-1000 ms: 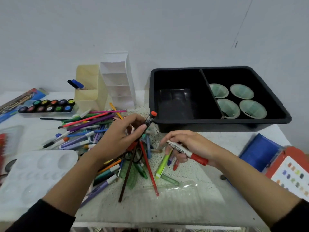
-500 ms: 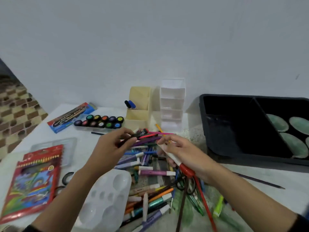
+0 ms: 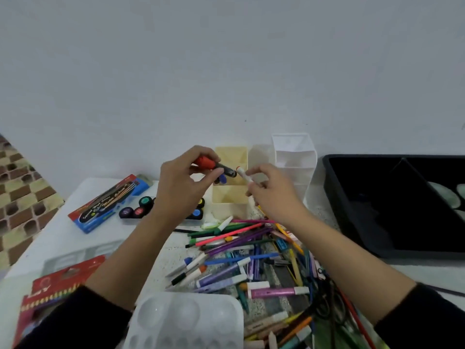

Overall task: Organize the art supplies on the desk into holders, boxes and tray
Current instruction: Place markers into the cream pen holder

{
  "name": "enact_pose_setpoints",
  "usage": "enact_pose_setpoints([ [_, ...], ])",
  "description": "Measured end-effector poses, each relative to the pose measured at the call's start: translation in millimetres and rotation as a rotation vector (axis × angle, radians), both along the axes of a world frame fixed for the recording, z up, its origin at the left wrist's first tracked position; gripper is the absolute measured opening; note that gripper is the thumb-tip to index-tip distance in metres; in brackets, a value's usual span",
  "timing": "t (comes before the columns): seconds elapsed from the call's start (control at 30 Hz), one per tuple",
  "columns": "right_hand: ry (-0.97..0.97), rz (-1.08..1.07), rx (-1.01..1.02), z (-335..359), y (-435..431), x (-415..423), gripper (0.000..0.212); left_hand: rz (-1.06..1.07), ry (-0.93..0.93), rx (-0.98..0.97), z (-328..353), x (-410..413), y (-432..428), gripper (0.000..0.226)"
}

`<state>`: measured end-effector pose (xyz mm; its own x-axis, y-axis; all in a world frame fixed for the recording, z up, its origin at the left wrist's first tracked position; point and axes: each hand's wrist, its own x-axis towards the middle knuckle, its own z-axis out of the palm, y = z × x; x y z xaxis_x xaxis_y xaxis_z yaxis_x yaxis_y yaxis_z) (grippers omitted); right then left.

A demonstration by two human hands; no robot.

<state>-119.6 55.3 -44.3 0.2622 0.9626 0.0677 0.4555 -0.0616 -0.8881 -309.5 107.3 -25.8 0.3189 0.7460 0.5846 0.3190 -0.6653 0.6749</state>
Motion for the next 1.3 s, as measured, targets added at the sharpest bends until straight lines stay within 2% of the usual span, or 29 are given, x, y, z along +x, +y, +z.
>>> enact_pose_setpoints([
  [0.07,-0.149,-0.042,0.001,0,13,-4,0.030,-0.031,0.003,0.010,0,9,15,0.019],
  [0.13,-0.215,-0.044,-0.021,0,23,-7,0.035,-0.052,0.069,0.033,-6,16,32,0.017],
  [0.3,-0.291,-0.045,-0.043,7,39,-9,0.036,-0.080,0.461,0.036,-26,31,60,0.012],
  [0.37,-0.297,0.003,-0.033,10,41,-11,0.036,-0.089,0.548,0.022,-32,32,64,0.015],
  [0.5,-0.467,0.047,0.011,10,45,-16,0.027,-0.008,0.656,-0.005,-42,32,68,0.033],
  [0.57,-0.489,0.028,0.016,6,50,-17,0.025,-0.018,0.643,0.004,-46,32,69,0.037],
  [0.7,-0.453,0.021,-0.030,-2,57,-15,0.024,-0.062,0.502,-0.076,-54,27,75,0.026],
  [0.83,-0.450,0.045,-0.036,-20,58,-9,0.011,-0.074,0.470,-0.041,-63,23,79,0.016],
  [1.03,-0.331,0.071,0.009,-35,57,-1,0.019,-0.088,0.484,-0.009,-66,24,79,0.018],
  [1.17,-0.312,0.124,0.047,-34,35,-5,0.045,-0.028,0.493,0.055,-54,13,62,0.033],
  [1.23,-0.307,0.137,0.091,-33,15,-7,0.051,-0.015,0.442,0.069,-45,-1,47,0.025],
  [1.3,-0.310,0.134,0.127,-34,-5,-8,0.041,-0.064,0.431,0.008,-36,-21,28,0.011],
])
